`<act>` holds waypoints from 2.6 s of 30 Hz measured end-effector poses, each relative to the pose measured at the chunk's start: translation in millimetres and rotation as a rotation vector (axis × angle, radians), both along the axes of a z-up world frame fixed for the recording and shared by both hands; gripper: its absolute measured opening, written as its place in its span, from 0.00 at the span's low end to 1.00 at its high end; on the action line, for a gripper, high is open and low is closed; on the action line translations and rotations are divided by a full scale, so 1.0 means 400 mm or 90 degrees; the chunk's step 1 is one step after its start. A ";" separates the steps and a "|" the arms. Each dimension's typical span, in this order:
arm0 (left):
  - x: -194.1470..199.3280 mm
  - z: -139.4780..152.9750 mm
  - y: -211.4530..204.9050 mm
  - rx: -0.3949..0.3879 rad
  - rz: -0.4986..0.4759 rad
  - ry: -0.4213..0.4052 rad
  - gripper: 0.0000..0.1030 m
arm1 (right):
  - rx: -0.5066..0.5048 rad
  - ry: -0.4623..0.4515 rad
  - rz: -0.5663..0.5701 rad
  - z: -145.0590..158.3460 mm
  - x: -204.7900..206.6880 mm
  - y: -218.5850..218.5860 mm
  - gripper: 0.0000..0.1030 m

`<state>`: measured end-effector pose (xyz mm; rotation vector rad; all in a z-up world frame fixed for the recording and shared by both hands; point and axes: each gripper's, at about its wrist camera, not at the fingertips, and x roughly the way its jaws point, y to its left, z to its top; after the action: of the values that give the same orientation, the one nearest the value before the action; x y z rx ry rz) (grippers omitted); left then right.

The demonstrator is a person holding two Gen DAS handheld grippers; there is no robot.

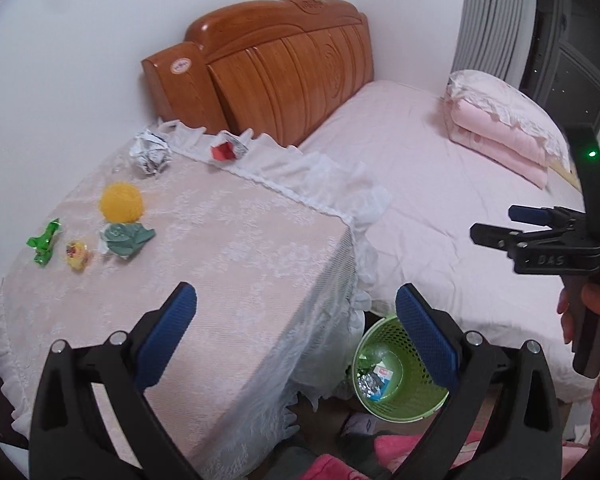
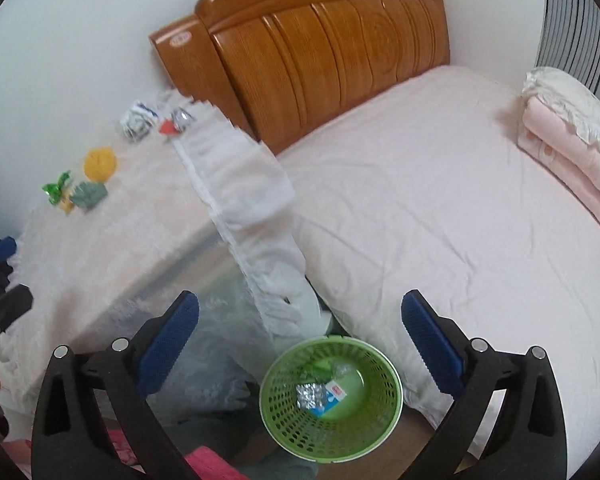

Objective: Collect trash
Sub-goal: 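Release the crumpled foil into the basket with the right tool, then grasp the yellow minion wrapper with the left tool while the right tool grasps the tissue packet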

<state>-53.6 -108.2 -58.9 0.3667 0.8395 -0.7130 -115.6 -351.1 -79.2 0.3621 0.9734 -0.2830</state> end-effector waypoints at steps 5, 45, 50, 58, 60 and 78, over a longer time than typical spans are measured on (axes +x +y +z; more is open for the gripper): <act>0.079 0.023 0.067 -0.008 0.064 -0.024 0.93 | -0.007 -0.044 0.005 0.069 0.071 0.018 0.98; 0.813 -0.361 0.382 0.033 0.294 0.137 0.48 | 0.045 0.022 0.232 -0.043 0.554 0.511 0.98; 0.800 -0.337 0.419 0.014 0.294 0.141 0.43 | 0.048 0.034 0.273 -0.074 0.574 0.553 0.98; 0.708 -0.249 0.519 0.002 0.313 0.111 0.43 | -0.027 0.039 0.413 -0.142 0.745 0.641 0.98; 0.678 -0.236 0.539 0.010 0.316 0.101 0.43 | -0.042 0.048 0.443 -0.165 0.789 0.662 0.98; 0.583 -0.219 0.621 0.016 0.345 0.107 0.43 | 0.023 0.079 0.458 -0.206 0.846 0.709 0.60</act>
<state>179.6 140.3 -146.6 0.0896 1.0521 -0.2292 222.8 -67.5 -161.5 0.0112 1.1671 0.3711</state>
